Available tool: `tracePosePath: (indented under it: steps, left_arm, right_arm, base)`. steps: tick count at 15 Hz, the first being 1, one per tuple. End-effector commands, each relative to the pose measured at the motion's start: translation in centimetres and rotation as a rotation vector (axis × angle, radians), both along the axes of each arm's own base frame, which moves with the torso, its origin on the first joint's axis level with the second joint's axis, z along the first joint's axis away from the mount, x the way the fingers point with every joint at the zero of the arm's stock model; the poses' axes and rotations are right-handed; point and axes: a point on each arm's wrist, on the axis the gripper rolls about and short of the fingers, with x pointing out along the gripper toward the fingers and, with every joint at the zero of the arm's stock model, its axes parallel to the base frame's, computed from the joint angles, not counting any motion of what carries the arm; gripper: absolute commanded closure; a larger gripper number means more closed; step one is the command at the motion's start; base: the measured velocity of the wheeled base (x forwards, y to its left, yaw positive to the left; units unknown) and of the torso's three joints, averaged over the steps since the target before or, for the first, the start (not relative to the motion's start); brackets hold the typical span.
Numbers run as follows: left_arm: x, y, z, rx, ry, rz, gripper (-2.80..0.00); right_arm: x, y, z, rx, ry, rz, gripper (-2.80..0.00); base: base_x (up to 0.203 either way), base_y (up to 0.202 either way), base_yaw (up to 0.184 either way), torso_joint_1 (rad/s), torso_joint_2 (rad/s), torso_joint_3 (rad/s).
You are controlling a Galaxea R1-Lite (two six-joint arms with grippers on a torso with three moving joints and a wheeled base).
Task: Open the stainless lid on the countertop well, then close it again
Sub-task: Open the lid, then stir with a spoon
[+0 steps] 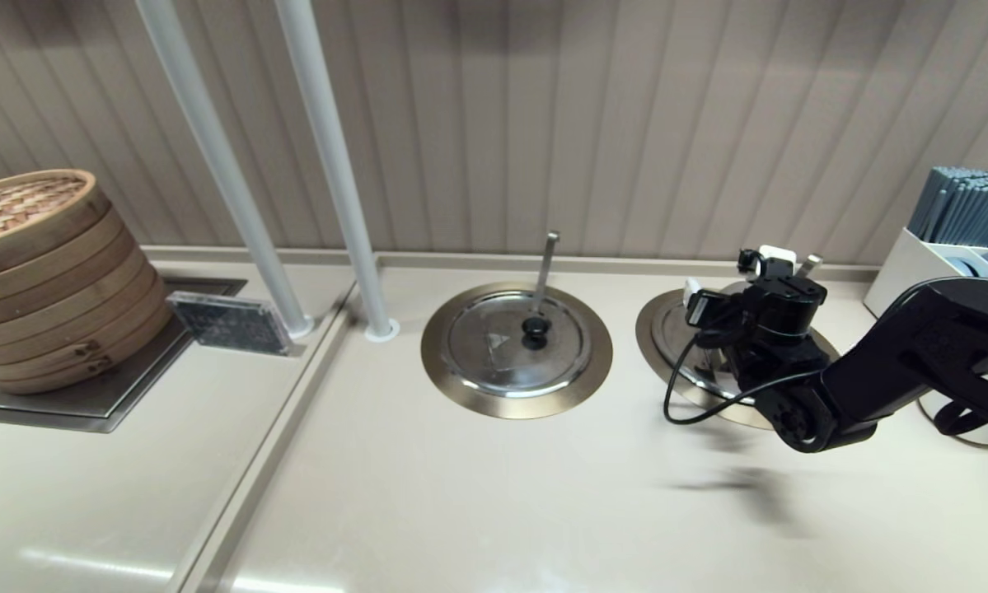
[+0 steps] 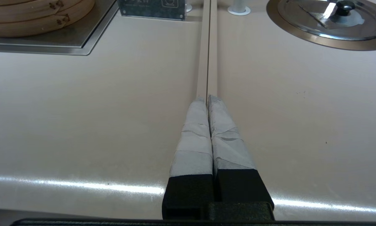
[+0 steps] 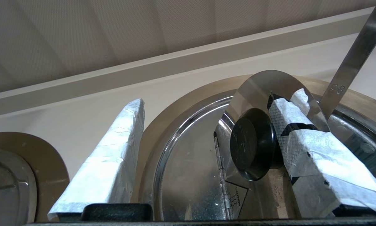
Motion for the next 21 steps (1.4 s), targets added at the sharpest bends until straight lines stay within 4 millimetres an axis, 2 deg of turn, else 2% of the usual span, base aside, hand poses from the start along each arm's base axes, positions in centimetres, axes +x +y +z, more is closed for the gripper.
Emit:
tracePosePath:
  steps: [1,12,16,21]
  left_arm:
    - [0.0,0.0,0.0,0.001,0.0,0.0,0.0]
    - [0.0,0.0,0.0,0.001,0.0,0.0,0.0]
    - [0.0,0.0,0.0,0.0,0.0,0.0,0.0]
    - [0.0,0.0,0.0,0.0,0.0,0.0,0.0]
  right_arm:
    - [0.0,0.3,-0.2,0.001,0.002,0.006,-2.8]
    - [-0.8,4.0,-0.7,0.0,0.017,0.093,-2.8]
    - [-1.3,4.8,-0.3,0.001,0.01,0.094,-2.8]
    - [-3.4,6.4,0.8,0.0,0.012,0.144,-2.8]
  base:
    - [0.0,0.0,0.0,0.0,0.0,0.0]
    - [0.0,0.0,0.0,0.0,0.0,0.0]
    - [0.0,0.0,0.0,0.0,0.0,0.0]
    - [0.0,0.0,0.0,0.0,0.0,0.0]
